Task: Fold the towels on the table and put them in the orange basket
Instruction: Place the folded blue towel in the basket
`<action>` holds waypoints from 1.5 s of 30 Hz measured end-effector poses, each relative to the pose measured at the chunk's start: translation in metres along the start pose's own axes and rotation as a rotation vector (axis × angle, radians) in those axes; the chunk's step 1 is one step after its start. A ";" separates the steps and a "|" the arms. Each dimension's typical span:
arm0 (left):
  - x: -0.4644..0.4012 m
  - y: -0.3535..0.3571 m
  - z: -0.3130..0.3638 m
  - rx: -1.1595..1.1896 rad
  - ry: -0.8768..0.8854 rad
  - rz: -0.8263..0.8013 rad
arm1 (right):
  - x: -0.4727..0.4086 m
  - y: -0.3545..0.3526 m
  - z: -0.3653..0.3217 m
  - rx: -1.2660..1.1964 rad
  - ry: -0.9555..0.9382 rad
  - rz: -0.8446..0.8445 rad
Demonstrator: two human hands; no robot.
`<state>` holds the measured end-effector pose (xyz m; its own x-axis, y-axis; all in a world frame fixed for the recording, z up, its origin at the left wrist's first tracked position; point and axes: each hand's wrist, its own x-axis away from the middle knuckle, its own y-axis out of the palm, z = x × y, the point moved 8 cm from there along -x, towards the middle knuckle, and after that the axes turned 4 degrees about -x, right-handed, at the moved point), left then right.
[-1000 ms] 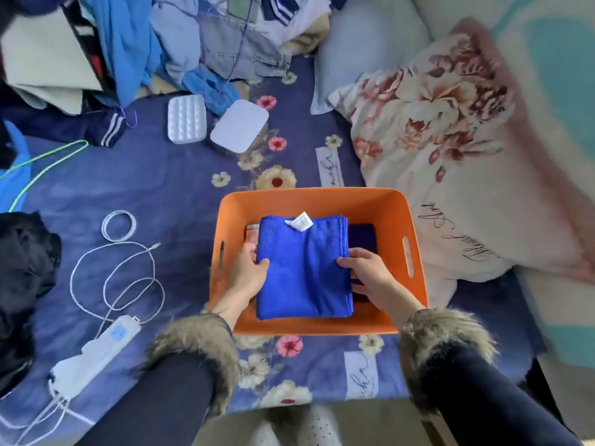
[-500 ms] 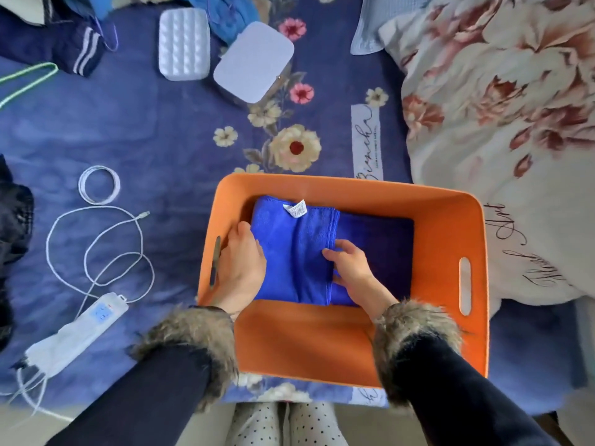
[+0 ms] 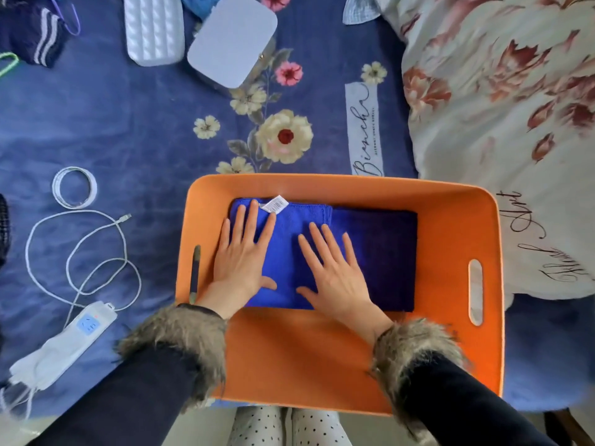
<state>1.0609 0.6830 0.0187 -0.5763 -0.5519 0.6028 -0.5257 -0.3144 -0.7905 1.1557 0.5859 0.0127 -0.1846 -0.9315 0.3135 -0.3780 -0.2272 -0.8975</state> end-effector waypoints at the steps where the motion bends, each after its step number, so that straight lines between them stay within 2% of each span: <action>1: -0.003 0.004 -0.001 0.016 -0.001 -0.016 | -0.005 0.005 0.005 0.013 0.006 -0.038; 6: -0.011 0.017 0.000 0.078 -0.005 0.001 | -0.022 0.024 0.016 0.033 -0.023 -0.163; 12: -0.007 0.009 0.003 0.098 -0.021 -0.050 | -0.016 0.012 0.015 -0.015 0.018 -0.218; 17: 0.038 -0.032 0.014 0.307 0.033 0.087 | 0.018 -0.038 0.021 -0.307 0.220 -0.118; 21: 0.081 -0.084 0.019 0.540 0.082 0.235 | 0.066 -0.096 0.029 -0.380 0.353 -0.018; 25: 0.121 -0.148 0.026 0.543 0.162 0.416 | 0.124 -0.166 0.037 -0.333 0.443 0.144; 30: 0.158 -0.205 0.072 0.381 0.380 0.504 | 0.207 -0.229 0.036 -0.315 0.541 0.286; 35: 0.198 -0.240 0.142 0.295 0.691 0.524 | 0.310 -0.259 0.031 -0.277 0.807 0.487; 39: 0.247 -0.251 0.196 0.161 1.004 0.539 | 0.395 -0.256 0.000 -0.299 1.060 0.635; 45: 0.343 -0.222 0.254 0.118 1.364 0.458 | 0.516 -0.224 -0.085 -0.308 1.414 0.796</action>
<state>1.1390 0.3673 0.3737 -0.8495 0.5131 -0.1227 -0.1194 -0.4135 -0.9027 1.0683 0.1801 0.4020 -0.9707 0.2404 0.0049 0.0876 0.3725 -0.9239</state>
